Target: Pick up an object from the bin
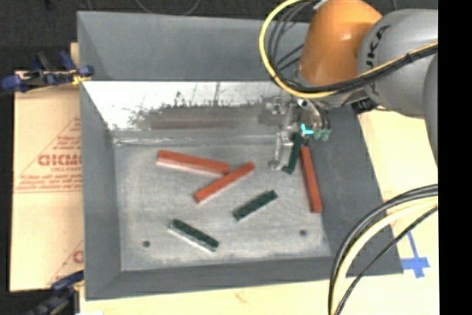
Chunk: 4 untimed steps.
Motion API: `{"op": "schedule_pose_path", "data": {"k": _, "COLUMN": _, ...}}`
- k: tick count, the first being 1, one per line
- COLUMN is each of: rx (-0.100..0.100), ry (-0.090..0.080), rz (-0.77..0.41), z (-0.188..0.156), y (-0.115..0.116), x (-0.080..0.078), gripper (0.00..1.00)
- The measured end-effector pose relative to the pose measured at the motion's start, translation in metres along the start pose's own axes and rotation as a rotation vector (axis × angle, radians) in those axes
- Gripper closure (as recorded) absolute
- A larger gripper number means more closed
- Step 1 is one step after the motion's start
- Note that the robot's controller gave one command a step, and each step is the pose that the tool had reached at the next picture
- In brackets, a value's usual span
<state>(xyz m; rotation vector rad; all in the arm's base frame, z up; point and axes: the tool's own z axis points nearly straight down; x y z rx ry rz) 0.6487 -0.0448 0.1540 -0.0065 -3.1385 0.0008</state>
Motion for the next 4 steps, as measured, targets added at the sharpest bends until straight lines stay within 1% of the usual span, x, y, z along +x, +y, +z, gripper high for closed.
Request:
{"op": "schedule_pose_path", "data": {"k": 1, "rx": 0.000, "ry": 0.000, "rz": -0.010, "z": 0.085, "y": 0.013, "x": 0.033, "gripper": 0.00}}
{"op": "schedule_pose_path", "data": {"k": 2, "rx": -0.002, "ry": -0.005, "rz": -0.112, "z": 0.083, "y": 0.091, "x": 0.082, "gripper": 0.00}}
{"op": "schedule_pose_path", "data": {"k": 3, "rx": -0.001, "ry": -0.009, "rz": -0.107, "z": 0.083, "y": 0.088, "x": 0.080, "gripper": 1.00}}
{"op": "schedule_pose_path", "data": {"k": 4, "rx": -0.002, "ry": -0.017, "rz": -0.058, "z": -0.067, "y": 0.101, "x": 0.048, "gripper": 1.00}}
